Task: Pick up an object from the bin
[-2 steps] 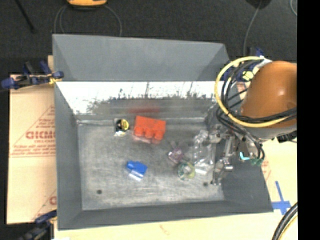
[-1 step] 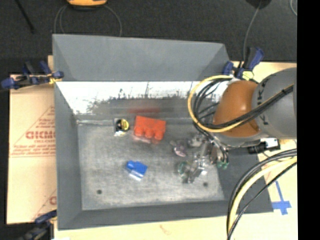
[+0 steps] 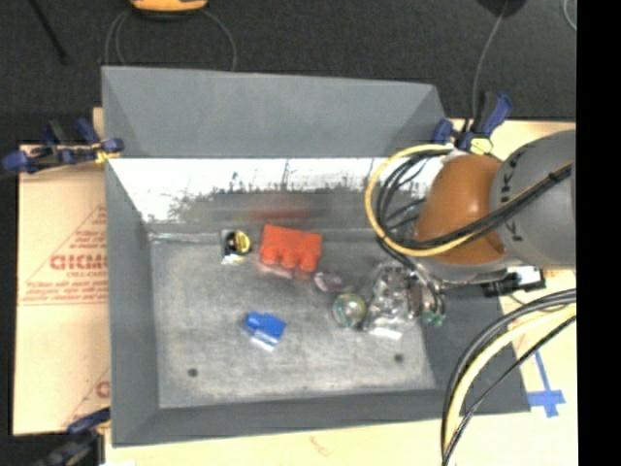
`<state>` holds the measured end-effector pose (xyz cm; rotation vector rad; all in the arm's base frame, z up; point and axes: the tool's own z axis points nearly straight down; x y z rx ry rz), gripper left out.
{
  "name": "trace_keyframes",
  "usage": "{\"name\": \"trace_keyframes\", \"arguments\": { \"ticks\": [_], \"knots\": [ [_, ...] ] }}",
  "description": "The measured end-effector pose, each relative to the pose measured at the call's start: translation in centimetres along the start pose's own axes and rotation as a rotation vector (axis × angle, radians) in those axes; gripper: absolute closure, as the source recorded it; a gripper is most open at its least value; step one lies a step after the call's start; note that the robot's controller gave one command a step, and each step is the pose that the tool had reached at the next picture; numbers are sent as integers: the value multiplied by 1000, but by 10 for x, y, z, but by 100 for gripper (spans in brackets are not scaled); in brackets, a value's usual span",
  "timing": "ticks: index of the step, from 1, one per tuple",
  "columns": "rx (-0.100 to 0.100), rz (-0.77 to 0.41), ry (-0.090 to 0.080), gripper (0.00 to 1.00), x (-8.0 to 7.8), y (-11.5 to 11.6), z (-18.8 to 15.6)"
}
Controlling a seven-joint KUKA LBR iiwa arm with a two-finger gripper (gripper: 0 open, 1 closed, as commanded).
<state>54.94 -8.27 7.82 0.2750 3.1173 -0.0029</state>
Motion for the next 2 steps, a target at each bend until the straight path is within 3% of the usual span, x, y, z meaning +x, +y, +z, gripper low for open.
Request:
{"name": "trace_keyframes", "arguments": {
  "ticks": [1, 2],
  "knots": [
    [1, -151, 1, 100, 10, -23, -126],
    [1, -152, 8, 0, 12, -23, -122]
  ]
}}
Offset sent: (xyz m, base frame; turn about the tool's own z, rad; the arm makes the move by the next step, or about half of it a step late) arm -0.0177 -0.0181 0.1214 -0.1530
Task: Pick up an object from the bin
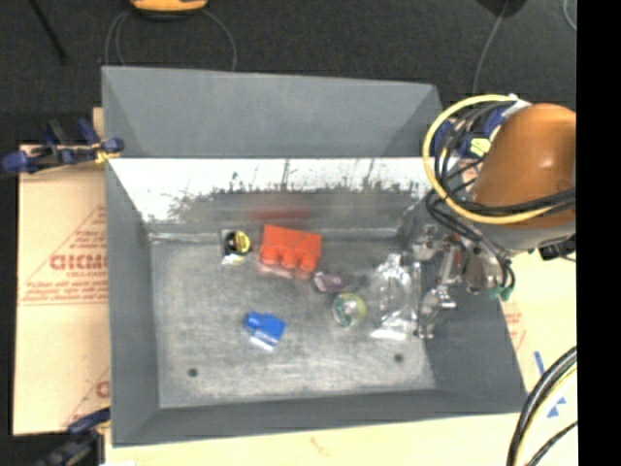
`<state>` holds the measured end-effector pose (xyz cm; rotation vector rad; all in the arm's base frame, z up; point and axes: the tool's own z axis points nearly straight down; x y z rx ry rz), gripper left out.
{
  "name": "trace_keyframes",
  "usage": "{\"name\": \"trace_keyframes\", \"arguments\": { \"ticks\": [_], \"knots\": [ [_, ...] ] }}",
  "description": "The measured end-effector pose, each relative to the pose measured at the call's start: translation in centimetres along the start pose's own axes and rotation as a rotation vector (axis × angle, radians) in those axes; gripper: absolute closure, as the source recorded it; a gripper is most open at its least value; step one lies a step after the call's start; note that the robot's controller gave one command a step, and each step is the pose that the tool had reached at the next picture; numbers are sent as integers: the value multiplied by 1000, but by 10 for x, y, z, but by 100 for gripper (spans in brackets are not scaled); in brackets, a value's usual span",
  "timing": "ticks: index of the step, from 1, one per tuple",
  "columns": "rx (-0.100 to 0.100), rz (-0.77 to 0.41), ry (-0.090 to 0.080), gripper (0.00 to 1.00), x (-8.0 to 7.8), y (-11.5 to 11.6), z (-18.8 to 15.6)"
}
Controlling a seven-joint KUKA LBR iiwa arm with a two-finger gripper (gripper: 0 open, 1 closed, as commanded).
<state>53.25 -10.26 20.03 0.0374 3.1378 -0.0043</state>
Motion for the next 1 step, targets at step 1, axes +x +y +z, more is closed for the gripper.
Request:
{"name": "trace_keyframes", "arguments": {
  "ticks": [1],
  "knots": [
    [3, -177, -14, 0, -34, 32, 126]
  ]
}}
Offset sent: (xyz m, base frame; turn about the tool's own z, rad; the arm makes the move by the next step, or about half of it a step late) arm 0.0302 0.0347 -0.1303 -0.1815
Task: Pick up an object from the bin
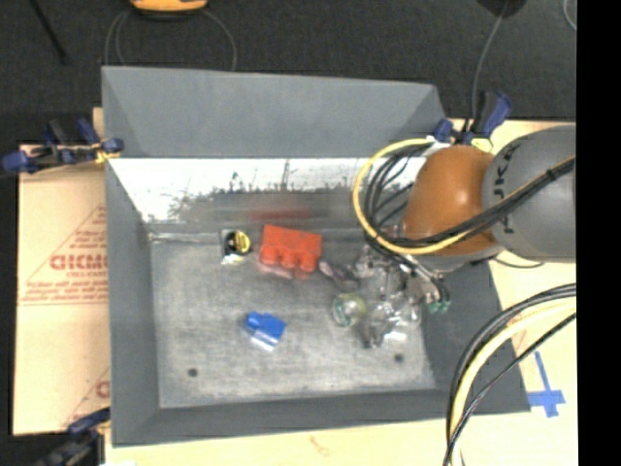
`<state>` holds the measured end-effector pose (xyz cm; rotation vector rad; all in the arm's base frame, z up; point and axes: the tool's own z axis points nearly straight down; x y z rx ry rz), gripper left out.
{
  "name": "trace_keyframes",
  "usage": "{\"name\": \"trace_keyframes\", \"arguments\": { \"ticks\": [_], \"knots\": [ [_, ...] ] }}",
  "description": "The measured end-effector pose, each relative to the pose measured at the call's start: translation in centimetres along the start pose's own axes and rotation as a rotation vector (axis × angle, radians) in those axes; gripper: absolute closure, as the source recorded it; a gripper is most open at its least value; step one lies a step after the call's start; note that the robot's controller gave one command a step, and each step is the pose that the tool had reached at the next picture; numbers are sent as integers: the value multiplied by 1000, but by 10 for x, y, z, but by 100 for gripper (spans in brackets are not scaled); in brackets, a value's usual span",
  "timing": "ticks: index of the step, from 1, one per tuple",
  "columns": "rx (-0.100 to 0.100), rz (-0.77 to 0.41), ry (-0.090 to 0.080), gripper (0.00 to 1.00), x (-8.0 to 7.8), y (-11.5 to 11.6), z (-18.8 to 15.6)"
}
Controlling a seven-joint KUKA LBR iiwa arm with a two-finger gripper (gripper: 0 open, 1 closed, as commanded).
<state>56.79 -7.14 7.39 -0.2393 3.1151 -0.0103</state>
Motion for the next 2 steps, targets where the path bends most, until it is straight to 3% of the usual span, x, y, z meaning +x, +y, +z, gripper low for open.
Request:
{"name": "trace_keyframes", "arguments": {
  "ticks": [1, 2],
  "knots": [
    [1, -1, -13, 100, -4, 0, -6],
    [-1, 38, 4, 100, -11, -21, -112]
  ]
}}
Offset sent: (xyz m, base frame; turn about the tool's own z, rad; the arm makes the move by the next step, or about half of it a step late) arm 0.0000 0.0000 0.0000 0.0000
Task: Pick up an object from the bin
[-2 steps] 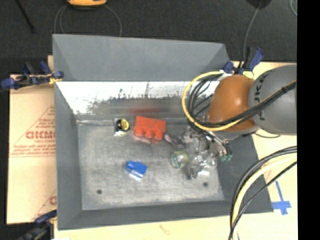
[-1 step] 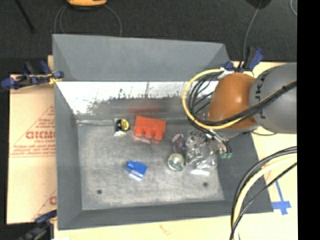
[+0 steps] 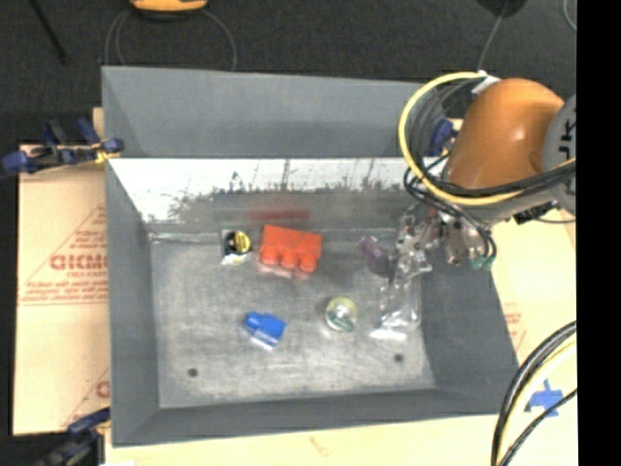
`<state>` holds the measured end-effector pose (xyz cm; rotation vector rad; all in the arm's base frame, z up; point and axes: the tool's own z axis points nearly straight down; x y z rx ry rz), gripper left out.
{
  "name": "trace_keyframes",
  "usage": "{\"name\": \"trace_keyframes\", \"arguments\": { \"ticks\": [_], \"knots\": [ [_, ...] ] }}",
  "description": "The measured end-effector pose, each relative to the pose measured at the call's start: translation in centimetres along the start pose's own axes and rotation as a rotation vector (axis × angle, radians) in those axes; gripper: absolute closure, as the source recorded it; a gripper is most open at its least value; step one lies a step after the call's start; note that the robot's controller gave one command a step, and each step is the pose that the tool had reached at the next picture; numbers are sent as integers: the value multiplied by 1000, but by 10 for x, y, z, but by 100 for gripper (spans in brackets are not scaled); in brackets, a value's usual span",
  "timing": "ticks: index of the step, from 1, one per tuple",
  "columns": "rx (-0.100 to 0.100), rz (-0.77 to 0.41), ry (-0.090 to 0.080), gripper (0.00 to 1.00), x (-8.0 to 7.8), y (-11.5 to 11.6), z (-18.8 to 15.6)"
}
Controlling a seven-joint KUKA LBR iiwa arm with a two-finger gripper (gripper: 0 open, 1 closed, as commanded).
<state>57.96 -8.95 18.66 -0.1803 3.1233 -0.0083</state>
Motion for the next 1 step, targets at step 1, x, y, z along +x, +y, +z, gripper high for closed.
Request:
{"name": "trace_keyframes", "arguments": {
  "ticks": [1],
  "knots": [
    [-6, 36, 2, 100, -6, 23, -43]
  ]
}}
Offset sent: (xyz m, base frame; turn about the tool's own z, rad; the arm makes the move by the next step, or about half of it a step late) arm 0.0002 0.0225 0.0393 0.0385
